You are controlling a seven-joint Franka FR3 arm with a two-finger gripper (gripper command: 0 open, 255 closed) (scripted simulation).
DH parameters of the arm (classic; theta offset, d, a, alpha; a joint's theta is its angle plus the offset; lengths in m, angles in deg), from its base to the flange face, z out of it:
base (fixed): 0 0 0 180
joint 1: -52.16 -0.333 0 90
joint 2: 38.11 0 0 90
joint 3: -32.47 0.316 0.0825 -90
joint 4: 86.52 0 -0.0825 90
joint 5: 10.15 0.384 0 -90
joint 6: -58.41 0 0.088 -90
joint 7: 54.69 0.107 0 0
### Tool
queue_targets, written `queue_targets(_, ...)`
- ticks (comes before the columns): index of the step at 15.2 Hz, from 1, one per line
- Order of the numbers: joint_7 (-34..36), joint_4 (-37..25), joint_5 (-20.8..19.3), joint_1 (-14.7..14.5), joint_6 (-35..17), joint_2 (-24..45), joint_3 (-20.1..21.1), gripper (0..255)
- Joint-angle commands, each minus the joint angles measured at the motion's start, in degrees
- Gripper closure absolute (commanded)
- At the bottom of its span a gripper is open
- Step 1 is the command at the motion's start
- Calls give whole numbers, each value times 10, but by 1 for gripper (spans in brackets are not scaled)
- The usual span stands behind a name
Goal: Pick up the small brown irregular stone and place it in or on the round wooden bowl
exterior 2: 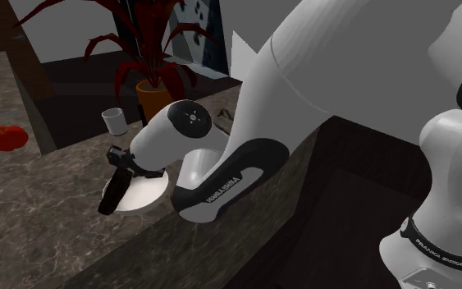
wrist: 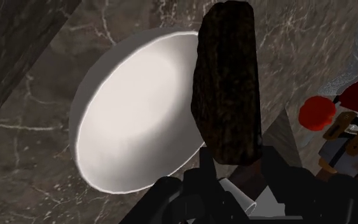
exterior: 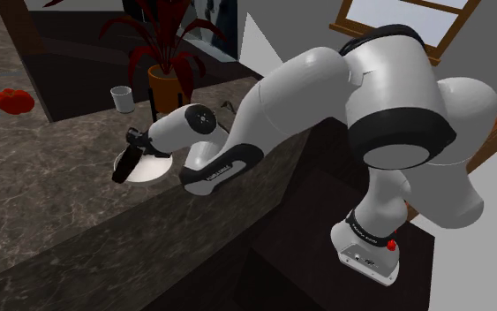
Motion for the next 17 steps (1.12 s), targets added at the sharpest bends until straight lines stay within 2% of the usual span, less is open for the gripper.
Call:
queue_targets(1,3,-3,1,11,-11,13,10,255)
queue_targets(3,7,-6,3,17,-21,26,17,255)
queue_targets(4,6,-4,3,11,-16,20,12,255)
queue_targets(5,6,-4,3,11,-16,20,12,0)
queue_targets(6,-49,-69,-77,286,128,-57,288,0)
queue_targets(7,-111,-168,-97,535,301,-28,556,0)
queue_targets(8,-143,-308,-116,663,492,66,720,0)
queue_targets(9,-191,-363,-42,627,554,81,680,0)
queue_targets(10,-202,-366,-20,608,550,81,657,0)
queue_targets(17,-200,-388,-25,586,530,120,645,0)
